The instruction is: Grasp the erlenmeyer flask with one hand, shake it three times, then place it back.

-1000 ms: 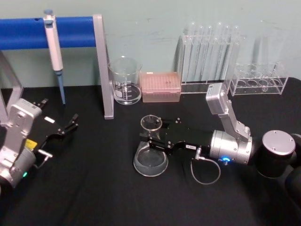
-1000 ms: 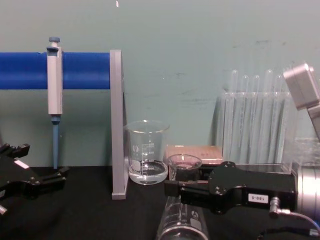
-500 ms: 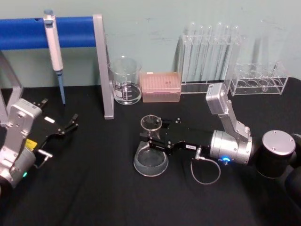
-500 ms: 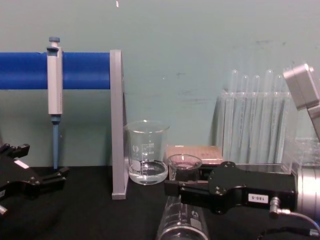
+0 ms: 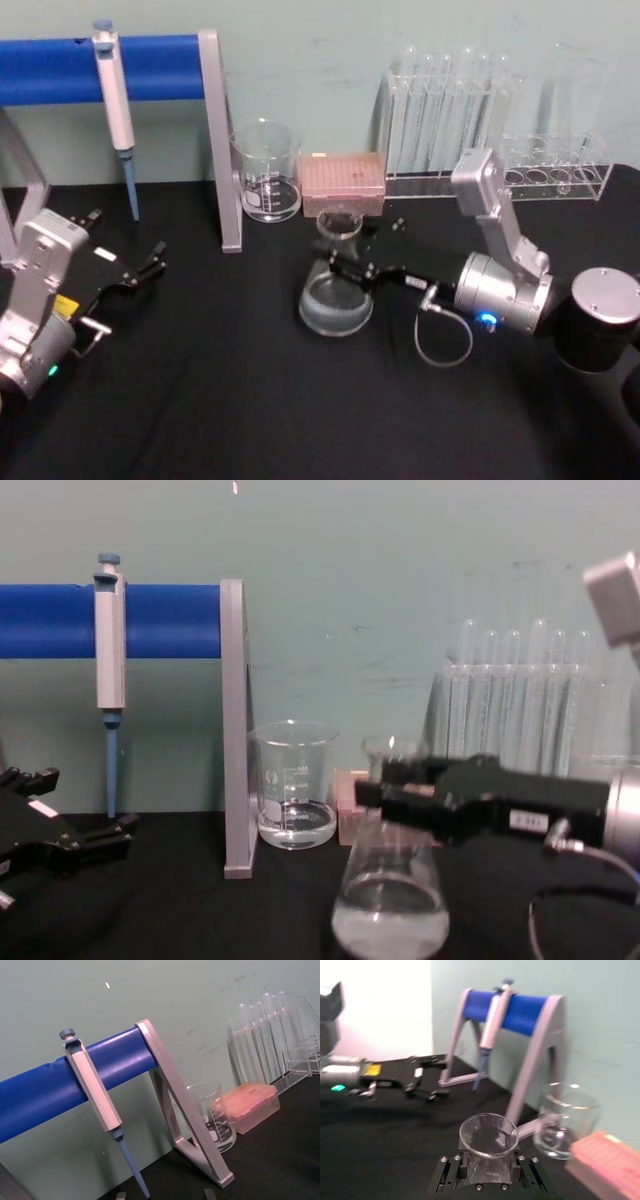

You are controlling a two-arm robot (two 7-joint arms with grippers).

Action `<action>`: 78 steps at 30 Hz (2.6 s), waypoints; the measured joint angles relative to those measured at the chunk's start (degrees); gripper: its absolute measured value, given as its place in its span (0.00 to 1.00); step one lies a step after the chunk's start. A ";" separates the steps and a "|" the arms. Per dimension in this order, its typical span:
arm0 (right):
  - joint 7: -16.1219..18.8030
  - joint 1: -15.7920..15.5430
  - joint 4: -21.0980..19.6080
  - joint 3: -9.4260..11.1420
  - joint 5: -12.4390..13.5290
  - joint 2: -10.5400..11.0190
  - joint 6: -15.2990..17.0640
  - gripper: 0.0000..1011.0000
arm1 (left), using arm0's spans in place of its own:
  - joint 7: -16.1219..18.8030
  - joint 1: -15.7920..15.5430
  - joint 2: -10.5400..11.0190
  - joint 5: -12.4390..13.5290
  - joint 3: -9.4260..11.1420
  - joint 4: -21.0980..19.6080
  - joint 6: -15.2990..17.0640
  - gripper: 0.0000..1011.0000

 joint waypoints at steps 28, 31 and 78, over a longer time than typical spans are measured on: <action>-18.11 -10.77 -19.85 12.85 -2.59 0.46 4.54 0.45 | 0.00 0.00 0.00 0.00 0.00 0.00 0.00 0.99; -17.44 -10.92 -19.89 12.99 -2.67 0.23 4.69 0.45 | 0.00 0.00 0.00 0.00 0.00 0.00 0.00 0.99; -11.51 -9.33 -20.16 7.44 0.98 2.11 1.31 0.45 | 0.00 0.00 0.00 0.00 0.00 0.00 0.00 0.99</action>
